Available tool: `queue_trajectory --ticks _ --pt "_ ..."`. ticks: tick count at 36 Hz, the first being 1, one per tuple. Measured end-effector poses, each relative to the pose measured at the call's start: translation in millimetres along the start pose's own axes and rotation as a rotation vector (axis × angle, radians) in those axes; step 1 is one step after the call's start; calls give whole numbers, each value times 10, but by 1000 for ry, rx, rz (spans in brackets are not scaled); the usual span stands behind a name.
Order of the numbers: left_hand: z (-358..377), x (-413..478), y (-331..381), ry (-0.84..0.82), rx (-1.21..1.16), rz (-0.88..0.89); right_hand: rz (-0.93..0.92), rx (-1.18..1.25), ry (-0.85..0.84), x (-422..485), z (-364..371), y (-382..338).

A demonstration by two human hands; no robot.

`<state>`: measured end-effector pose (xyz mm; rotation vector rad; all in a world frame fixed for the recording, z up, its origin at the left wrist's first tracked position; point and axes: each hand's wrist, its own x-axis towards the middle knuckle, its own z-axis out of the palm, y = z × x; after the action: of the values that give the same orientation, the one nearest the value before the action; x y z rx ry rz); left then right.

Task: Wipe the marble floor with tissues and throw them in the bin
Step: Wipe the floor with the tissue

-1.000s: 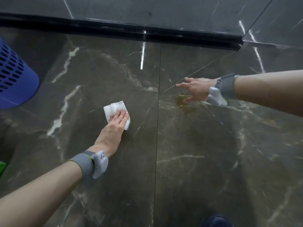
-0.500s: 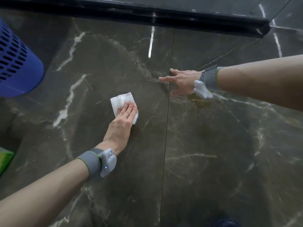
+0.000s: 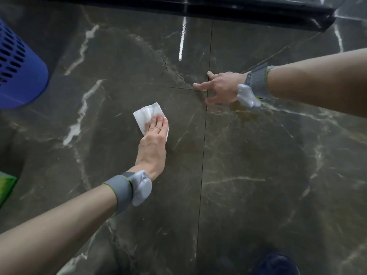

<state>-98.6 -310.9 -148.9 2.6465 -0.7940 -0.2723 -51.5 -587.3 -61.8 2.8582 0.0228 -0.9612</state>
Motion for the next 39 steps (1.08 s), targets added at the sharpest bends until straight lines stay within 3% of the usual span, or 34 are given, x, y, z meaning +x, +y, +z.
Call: queue_trajectory --ticks 13,19,23,25,32,39 --pt "82 -183 251 -93 84 156 10 -116 -50 -42 -67 -101" --pt "225 -577 658 -214 101 424 12 -106 -67 -38 -102 -85" --pt "300 -945 864 -80 205 722 28 -116 -72 -56 -114 -109" --pt "354 -1083 899 -127 224 801 40 -125 -78 -73 -120 -129" --pt "238 -862 493 -79 347 1034 61 -135 -96 -132 -156 -150" --pt "-52 -753 -112 -10 342 991 61 -131 -98 -134 -174 -170"
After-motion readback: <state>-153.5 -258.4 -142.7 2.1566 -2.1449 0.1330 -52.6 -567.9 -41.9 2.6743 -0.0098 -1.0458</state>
